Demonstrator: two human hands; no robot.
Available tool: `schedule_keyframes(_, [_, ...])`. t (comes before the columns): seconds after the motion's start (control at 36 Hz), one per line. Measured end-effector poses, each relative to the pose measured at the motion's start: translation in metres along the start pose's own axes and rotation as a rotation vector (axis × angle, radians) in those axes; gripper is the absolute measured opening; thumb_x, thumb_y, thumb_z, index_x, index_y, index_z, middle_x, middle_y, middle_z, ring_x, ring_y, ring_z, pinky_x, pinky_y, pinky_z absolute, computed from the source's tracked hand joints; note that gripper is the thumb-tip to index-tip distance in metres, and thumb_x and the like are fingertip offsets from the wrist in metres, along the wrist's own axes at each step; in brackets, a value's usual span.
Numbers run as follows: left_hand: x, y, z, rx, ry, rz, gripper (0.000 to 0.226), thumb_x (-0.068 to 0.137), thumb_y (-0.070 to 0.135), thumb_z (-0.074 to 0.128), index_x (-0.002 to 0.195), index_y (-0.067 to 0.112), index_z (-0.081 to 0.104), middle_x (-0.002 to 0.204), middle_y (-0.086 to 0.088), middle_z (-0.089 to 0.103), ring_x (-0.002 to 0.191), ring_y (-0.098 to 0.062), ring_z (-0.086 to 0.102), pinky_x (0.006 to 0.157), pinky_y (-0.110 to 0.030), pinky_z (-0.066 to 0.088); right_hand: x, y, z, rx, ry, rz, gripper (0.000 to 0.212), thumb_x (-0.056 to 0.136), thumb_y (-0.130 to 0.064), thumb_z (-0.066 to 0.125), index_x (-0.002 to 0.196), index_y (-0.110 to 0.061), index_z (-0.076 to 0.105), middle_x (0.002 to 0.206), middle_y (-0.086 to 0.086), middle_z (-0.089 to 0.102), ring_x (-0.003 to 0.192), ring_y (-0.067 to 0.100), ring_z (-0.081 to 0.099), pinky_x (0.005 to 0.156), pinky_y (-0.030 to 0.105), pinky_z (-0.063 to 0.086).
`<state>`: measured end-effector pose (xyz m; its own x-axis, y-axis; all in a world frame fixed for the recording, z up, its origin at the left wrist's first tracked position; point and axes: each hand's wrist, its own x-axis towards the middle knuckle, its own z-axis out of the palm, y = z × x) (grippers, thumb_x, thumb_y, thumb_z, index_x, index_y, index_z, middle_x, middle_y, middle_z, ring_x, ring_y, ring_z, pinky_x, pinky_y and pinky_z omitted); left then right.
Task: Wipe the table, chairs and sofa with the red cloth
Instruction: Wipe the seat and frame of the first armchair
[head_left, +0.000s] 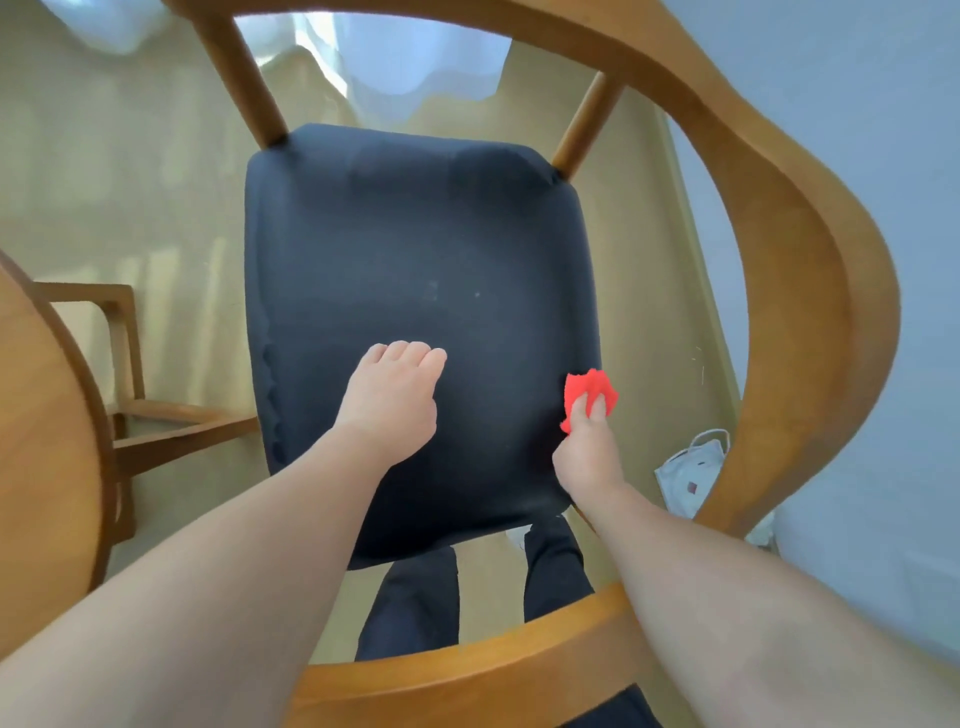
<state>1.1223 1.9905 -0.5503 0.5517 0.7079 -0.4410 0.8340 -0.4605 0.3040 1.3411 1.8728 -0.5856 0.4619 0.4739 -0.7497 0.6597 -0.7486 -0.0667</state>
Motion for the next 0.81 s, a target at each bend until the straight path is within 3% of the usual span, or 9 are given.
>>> schedule_keyframes(0.08, [-0.006,-0.001,-0.005,-0.009,-0.011,-0.033,0.042,0.085,0.012,0.044,0.127,0.016,0.047,0.121,0.002,0.053,0.113,-0.022,0.046,0.1,-0.032,0.031,-0.024,0.003,0.019,-0.026,-0.087,0.073,0.075,0.087,-0.001,0.044,0.153,-0.01,0.009,0.156,0.018,0.013,0.131,0.034,0.042,0.102,0.037,0.043])
schedule_keyframes(0.17, [-0.016,-0.002,-0.013,-0.009,-0.036,-0.065,0.041,0.086,0.013,0.044,0.127,0.017,0.046,0.122,0.003,0.052,0.115,-0.021,0.045,0.101,-0.031,0.029,-0.052,-0.011,0.02,0.09,-0.241,0.135,0.063,0.089,-0.003,0.047,0.147,-0.014,0.027,0.146,0.013,0.036,0.112,0.029,0.053,0.07,0.022,0.051])
schedule_keyframes(0.19, [-0.02,-0.003,-0.015,-0.009,-0.029,-0.071,0.041,0.086,0.013,0.044,0.127,0.017,0.046,0.122,0.003,0.052,0.116,-0.021,0.044,0.101,-0.03,0.029,-0.056,-0.017,0.018,0.108,-0.273,0.141,0.061,0.089,-0.003,0.047,0.146,-0.013,0.03,0.144,0.012,0.039,0.109,0.028,0.053,0.071,0.021,0.051])
schedule_keyframes(0.28, [-0.03,-0.006,-0.024,-0.01,-0.009,-0.1,0.04,0.087,0.014,0.044,0.126,0.018,0.046,0.123,0.003,0.052,0.116,-0.021,0.044,0.102,-0.031,0.03,-0.059,-0.034,-0.003,0.173,-0.228,0.089,0.059,0.09,-0.002,0.044,0.147,-0.017,0.035,0.141,0.002,0.048,0.122,0.026,0.05,0.099,0.031,0.042])
schedule_keyframes(0.39, [-0.039,-0.007,-0.031,-0.02,0.007,-0.145,0.044,0.089,0.015,0.043,0.133,0.017,0.043,0.129,0.002,0.05,0.121,-0.022,0.042,0.105,-0.032,0.029,-0.045,-0.062,-0.036,0.261,-0.155,-0.204,0.063,0.09,-0.001,0.038,0.147,-0.027,0.036,0.146,-0.008,0.043,0.116,0.008,0.052,0.096,0.022,0.037])
schedule_keyframes(0.53, [-0.044,-0.013,-0.03,-0.08,0.078,-0.242,0.044,0.09,0.014,0.044,0.134,0.016,0.043,0.133,0.001,0.049,0.124,-0.021,0.041,0.106,-0.032,0.027,0.013,-0.114,-0.072,-0.045,0.026,-0.615,0.067,0.086,0.001,0.04,0.149,-0.021,0.034,0.159,-0.007,0.021,0.143,0.017,0.027,0.114,0.022,0.02])
schedule_keyframes(0.61, [-0.048,-0.021,-0.024,-0.09,0.136,-0.291,0.044,0.088,0.012,0.046,0.131,0.015,0.046,0.131,0.0,0.051,0.122,-0.023,0.043,0.104,-0.032,0.029,0.044,-0.158,-0.09,-0.209,0.095,-0.749,0.071,0.087,-0.001,0.04,0.151,-0.026,0.026,0.161,-0.008,0.011,0.143,0.022,0.025,0.113,0.031,0.025])
schedule_keyframes(0.75, [-0.056,-0.033,-0.007,-0.082,0.166,-0.367,0.044,0.087,0.013,0.048,0.132,0.015,0.047,0.13,0.0,0.052,0.122,-0.023,0.044,0.104,-0.032,0.03,0.071,-0.205,-0.082,-0.58,0.01,-0.916,0.07,0.087,0.003,0.038,0.15,-0.025,0.029,0.161,0.0,0.011,0.147,0.022,0.008,0.117,0.045,0.015])
schedule_keyframes(0.81, [-0.057,-0.032,-0.001,-0.087,0.181,-0.387,0.045,0.088,0.013,0.048,0.133,0.015,0.047,0.131,0.0,0.052,0.123,-0.023,0.043,0.106,-0.032,0.029,0.073,-0.197,-0.065,-0.581,0.047,-0.957,0.066,0.086,0.004,0.04,0.147,-0.022,0.036,0.16,0.003,0.015,0.147,0.025,0.01,0.118,0.048,0.012])
